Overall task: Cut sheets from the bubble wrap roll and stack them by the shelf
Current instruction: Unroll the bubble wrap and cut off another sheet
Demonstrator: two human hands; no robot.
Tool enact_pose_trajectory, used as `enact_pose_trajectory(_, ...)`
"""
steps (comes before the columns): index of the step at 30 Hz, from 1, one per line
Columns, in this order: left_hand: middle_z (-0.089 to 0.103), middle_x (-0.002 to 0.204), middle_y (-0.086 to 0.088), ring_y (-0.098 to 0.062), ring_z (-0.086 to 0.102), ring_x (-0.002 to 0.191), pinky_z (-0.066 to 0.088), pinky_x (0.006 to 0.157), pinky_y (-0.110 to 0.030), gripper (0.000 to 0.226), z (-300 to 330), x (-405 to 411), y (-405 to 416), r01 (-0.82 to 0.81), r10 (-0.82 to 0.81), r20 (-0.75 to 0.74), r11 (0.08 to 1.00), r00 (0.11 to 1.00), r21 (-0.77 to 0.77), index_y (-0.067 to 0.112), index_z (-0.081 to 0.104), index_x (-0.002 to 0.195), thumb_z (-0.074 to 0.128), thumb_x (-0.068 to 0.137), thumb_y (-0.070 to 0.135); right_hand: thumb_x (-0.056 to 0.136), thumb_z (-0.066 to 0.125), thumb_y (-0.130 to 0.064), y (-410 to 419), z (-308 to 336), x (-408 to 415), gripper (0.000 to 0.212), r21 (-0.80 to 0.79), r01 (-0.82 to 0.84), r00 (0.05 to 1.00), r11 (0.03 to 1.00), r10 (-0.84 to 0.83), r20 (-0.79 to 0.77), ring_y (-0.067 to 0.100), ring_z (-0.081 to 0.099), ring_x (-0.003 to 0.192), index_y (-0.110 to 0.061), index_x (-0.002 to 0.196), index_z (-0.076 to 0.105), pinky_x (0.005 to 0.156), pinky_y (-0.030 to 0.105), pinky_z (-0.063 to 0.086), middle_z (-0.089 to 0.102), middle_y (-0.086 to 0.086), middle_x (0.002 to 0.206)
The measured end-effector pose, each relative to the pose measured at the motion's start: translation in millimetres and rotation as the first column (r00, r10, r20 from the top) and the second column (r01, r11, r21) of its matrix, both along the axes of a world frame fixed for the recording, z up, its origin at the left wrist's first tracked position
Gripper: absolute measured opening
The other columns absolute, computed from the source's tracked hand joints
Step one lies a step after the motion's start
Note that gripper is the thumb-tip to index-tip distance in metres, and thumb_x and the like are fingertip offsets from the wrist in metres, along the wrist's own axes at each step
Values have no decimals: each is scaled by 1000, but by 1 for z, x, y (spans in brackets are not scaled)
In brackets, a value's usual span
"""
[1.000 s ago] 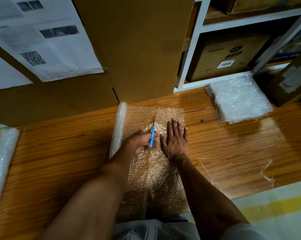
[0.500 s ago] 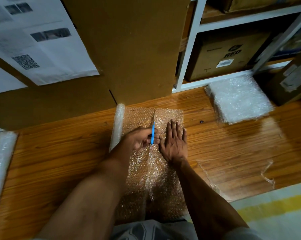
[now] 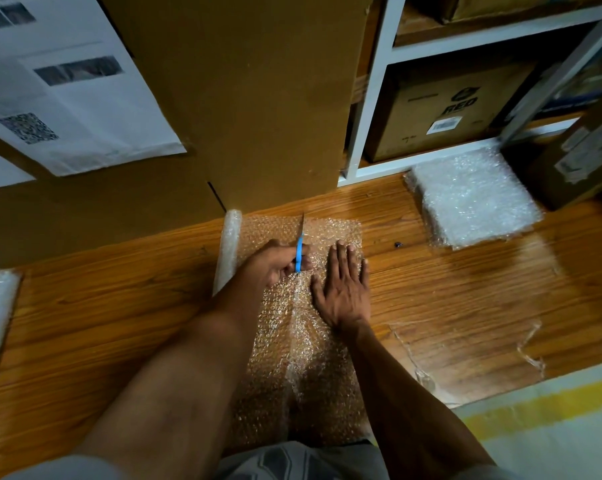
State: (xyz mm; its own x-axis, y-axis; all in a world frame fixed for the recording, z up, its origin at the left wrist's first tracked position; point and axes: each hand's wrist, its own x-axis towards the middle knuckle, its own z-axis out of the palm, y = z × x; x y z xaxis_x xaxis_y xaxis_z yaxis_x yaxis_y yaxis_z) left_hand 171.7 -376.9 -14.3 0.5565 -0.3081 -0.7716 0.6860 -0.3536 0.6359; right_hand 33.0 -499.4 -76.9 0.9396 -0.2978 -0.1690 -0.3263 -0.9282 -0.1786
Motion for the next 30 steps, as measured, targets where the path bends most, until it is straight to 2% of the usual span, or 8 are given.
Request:
enact_pose_trajectory(6,77,92,-13,-17,76,77,42,40,-12,40,9,1,1,35,-32,43,996,999,-83,-2,69,112,80,86,25,104,7,-65,0,-2,0,82,-1,11,1000,1000,-11,9,27,-18,160,-13,166,-9,129,55,-3,-15,9,173)
enact_pose_trajectory(11,76,105,-17,-21,77,80,58,57,-20,33,17,-4,15,57,-46,88,991,995,-124,-11,67,115,74,92,12,104,4,-66,0,-1,-1,81,9,12,1000,1000,-12,8,26,-18,160,-15,166,-10,130,54,-3,-16,9,173)
enact_pose_trajectory(16,76,107,-19,-21,74,75,56,54,-23,34,14,-12,47,220,-244,208,967,947,131,-4,70,109,82,87,20,105,0,-62,-1,4,-4,79,67,8,998,998,-12,55,25,-14,161,-14,167,-4,130,54,-5,-10,8,174)
enact_pose_trajectory(19,76,107,-19,-21,70,69,51,49,-27,39,12,-20,65,274,-308,217,946,926,172,-7,65,112,82,87,18,105,8,-63,2,24,0,80,229,30,986,973,-67,156,31,11,161,-13,167,15,131,50,7,17,13,173)
enact_pose_trajectory(21,79,93,-12,-22,76,71,60,57,-32,40,16,-32,71,318,-389,265,908,882,274,1,68,105,86,82,28,104,20,-70,8,40,10,77,445,74,966,893,-175,192,34,52,139,-19,159,37,118,49,41,54,16,153)
enact_pose_trajectory(23,79,88,-10,-24,78,77,62,62,-34,38,18,-43,73,296,-406,318,892,857,342,7,69,100,90,78,30,100,38,-75,19,57,21,73,645,86,957,760,-243,159,26,73,108,-18,142,58,95,46,60,74,11,125)
enact_pose_trajectory(27,76,90,-7,-19,76,69,61,54,-30,23,20,-61,73,285,-523,410,809,747,514,13,70,96,86,83,24,83,63,-71,39,45,33,58,828,170,938,534,-345,30,22,78,76,-15,91,76,75,53,65,79,3,83)
enact_pose_trajectory(30,74,101,-9,-19,76,71,63,57,-32,18,19,-69,80,285,-540,408,794,737,536,11,70,104,79,90,19,77,66,-59,49,39,33,49,808,222,919,545,-394,14,29,77,75,-10,79,75,75,55,63,77,9,76)
